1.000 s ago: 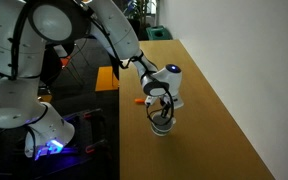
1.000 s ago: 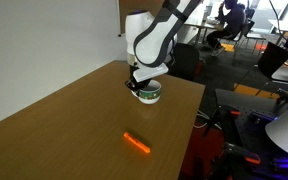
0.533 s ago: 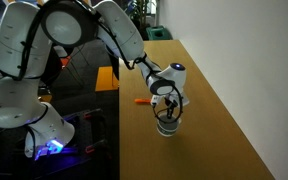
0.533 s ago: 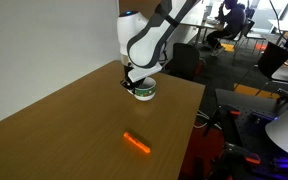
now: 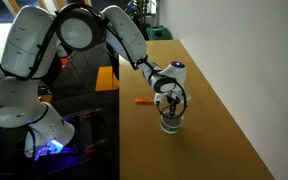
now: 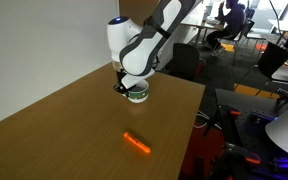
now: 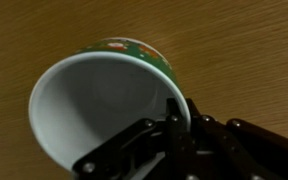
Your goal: Remove the highlighter from the cup then move the cup backwards and move the highlighter to the right
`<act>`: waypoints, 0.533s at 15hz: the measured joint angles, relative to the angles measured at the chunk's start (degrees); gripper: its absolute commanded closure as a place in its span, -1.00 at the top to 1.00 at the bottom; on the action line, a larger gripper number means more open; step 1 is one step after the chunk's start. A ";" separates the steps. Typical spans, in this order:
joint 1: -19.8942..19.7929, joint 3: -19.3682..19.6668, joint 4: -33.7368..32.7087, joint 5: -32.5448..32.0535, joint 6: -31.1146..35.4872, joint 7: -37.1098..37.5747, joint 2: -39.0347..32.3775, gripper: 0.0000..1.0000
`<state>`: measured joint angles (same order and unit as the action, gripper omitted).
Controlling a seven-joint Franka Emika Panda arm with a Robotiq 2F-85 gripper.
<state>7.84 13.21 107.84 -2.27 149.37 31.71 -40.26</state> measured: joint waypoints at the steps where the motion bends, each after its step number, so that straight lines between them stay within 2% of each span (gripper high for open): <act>1: 0.30 0.00 -0.53 -0.09 0.00 -0.02 -0.31 -0.95; 8: 1.81 -0.31 -3.46 -1.78 0.00 -1.71 -1.41 -0.95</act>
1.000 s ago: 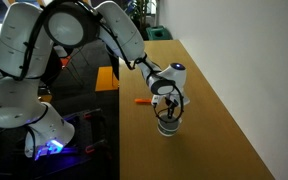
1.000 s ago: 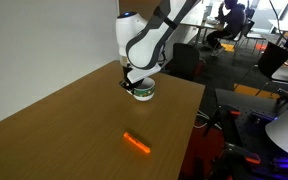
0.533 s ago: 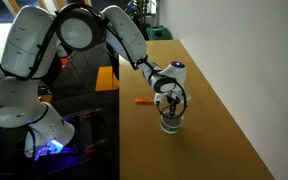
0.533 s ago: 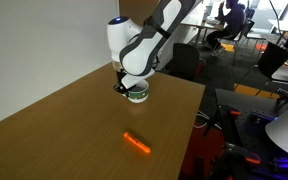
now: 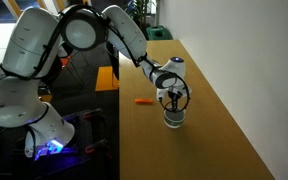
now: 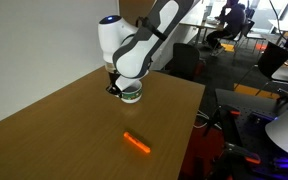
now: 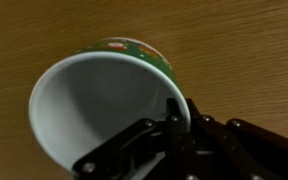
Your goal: Remove the highlighter from the cup then move the cup backwards and move the highlighter to the right
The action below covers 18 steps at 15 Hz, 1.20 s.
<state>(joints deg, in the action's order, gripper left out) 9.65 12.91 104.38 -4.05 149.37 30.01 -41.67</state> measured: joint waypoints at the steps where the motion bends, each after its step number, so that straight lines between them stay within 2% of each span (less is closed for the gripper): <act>1: 0.08 -0.21 -0.38 -0.01 -0.01 -0.86 -0.13 -0.95; 18: 0.51 -3.30 -6.09 -4.16 -3.88 -16.24 -3.09 -0.95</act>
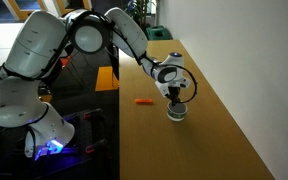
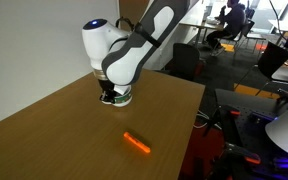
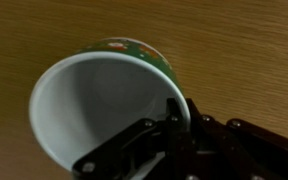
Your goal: Remove the highlighter from the cup then move the cup backwards and move the highlighter to the right
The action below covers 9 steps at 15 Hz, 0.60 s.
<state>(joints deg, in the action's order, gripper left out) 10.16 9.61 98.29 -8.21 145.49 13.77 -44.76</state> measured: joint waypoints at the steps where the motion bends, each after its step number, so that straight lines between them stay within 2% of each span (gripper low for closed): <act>1: -0.16 -0.05 0.00 -0.04 -0.06 -1.15 -0.01 -0.95; 6: -1.48 -0.20 0.00 -0.07 -0.13 -5.64 -0.02 -0.95; 9: -2.35 -0.44 -0.01 -0.07 -0.13 -6.97 -0.02 -0.87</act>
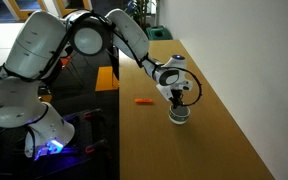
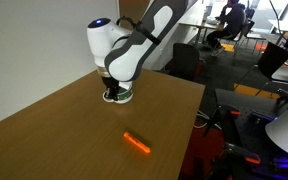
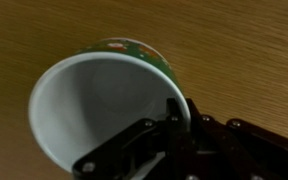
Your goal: Remove the highlighter from the cup then move the cup backwards and move the highlighter to the right
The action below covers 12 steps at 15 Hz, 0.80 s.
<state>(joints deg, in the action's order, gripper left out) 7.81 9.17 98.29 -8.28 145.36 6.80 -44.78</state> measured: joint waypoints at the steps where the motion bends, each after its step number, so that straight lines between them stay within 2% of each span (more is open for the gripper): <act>1: -0.27 -0.15 0.00 0.00 0.00 -0.17 0.00 -0.87; 8: -1.91 -1.26 0.00 0.00 0.00 -0.88 0.00 -0.84; 12: -2.31 -1.35 0.00 0.00 0.00 -0.89 0.00 -0.61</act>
<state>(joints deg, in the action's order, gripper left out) 5.50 7.82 98.28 -8.28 145.36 5.91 -44.78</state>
